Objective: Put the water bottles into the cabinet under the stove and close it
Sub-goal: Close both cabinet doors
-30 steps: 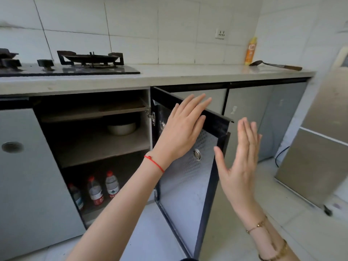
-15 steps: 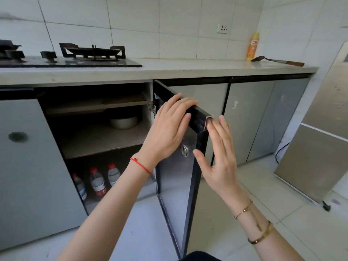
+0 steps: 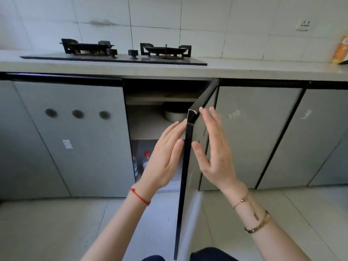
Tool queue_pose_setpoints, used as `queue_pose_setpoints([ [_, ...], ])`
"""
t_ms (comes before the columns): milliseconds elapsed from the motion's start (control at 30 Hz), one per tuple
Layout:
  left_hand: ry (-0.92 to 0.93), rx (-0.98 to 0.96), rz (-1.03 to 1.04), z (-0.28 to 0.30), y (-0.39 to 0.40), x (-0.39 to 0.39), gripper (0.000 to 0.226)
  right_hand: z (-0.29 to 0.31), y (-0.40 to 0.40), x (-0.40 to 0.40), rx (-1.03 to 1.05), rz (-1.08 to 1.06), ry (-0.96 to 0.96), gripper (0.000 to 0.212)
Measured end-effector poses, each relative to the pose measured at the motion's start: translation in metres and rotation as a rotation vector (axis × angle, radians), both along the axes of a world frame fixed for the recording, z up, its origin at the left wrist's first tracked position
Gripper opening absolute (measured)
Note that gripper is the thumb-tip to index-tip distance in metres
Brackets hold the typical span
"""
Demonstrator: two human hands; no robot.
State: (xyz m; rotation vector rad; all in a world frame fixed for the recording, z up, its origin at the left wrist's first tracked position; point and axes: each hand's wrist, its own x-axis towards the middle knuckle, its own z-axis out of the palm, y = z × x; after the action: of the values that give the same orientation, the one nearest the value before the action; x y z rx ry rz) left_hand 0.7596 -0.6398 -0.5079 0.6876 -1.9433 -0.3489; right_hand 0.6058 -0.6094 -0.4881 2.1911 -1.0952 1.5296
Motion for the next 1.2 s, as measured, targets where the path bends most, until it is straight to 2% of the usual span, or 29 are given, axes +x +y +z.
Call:
queue_pose_setpoints([
  [133, 0.003, 0.046, 0.096, -0.020, 0.007, 0.019, 0.045, 0.006, -0.020, 0.021, -0.030, 0.021, 0.064, 0.048],
  [333, 0.036, 0.094, 0.280, -0.036, -0.012, 0.043, 0.059, 0.014, -0.049, 0.047, 0.012, 0.044, 0.131, 0.046],
  [500, -0.046, 0.069, 0.414, -0.037, -0.032, 0.059, 0.064, 0.017, -0.078, 0.067, 0.059, 0.011, 0.202, 0.050],
  [667, -0.155, 0.121, 0.575, -0.038, -0.069, 0.072, 0.066, 0.021, -0.111, 0.086, 0.073, -0.009, 0.262, 0.052],
  [833, -0.188, 0.195, 0.700, -0.032, -0.097, 0.082, 0.070, 0.024, -0.153, 0.101, 0.060, -0.008, 0.291, 0.053],
  [1033, -0.214, 0.230, 0.743, -0.043, -0.132, 0.087, 0.085, 0.019, -0.199, 0.115, 0.080, -0.073, 0.381, 0.057],
  [1200, -0.190, 0.303, 0.731, -0.057, -0.161, 0.089, 0.085, 0.020, -0.231, 0.124, 0.081, -0.158, 0.436, 0.061],
])
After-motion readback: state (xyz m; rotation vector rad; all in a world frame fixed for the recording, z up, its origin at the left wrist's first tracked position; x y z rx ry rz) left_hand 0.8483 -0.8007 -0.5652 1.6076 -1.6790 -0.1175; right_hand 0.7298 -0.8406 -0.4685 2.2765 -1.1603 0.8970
